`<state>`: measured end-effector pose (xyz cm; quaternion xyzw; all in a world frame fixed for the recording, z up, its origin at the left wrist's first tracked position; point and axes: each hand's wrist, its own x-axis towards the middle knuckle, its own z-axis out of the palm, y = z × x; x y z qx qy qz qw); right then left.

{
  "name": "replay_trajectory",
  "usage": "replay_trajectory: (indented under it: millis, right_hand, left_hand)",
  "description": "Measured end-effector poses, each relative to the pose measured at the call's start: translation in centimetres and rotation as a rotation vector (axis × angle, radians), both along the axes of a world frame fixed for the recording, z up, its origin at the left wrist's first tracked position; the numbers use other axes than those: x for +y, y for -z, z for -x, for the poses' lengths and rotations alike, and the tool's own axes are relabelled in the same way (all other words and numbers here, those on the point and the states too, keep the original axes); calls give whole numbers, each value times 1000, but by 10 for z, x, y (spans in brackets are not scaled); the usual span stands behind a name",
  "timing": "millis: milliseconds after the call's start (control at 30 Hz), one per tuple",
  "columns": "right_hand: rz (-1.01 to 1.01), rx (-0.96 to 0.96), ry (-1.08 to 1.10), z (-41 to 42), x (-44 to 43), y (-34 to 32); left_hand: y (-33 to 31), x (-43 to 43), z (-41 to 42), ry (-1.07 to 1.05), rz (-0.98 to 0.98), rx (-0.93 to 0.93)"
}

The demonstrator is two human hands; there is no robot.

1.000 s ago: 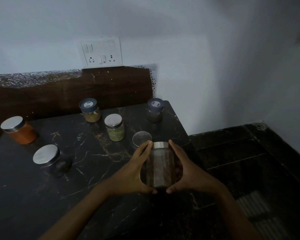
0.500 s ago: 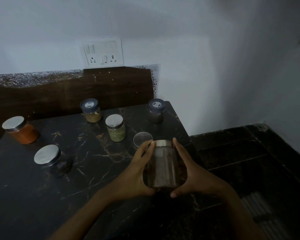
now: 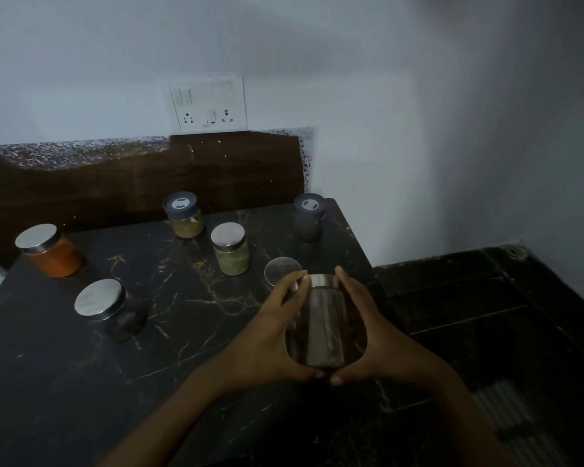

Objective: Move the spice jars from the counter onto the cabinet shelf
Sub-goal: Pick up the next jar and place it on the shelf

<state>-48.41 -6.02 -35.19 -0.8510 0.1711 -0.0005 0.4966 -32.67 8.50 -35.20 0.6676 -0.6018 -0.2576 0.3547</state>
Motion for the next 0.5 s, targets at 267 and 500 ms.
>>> replay_trajectory:
  millis: [267, 500]
  right_hand:
    - [-26, 18, 3, 1, -1, 1]
    - [-30, -1, -19, -2, 1, 3]
  left_hand:
    - [3, 6, 0, 42, -71, 99]
    - [1, 3, -1, 36, -50, 32]
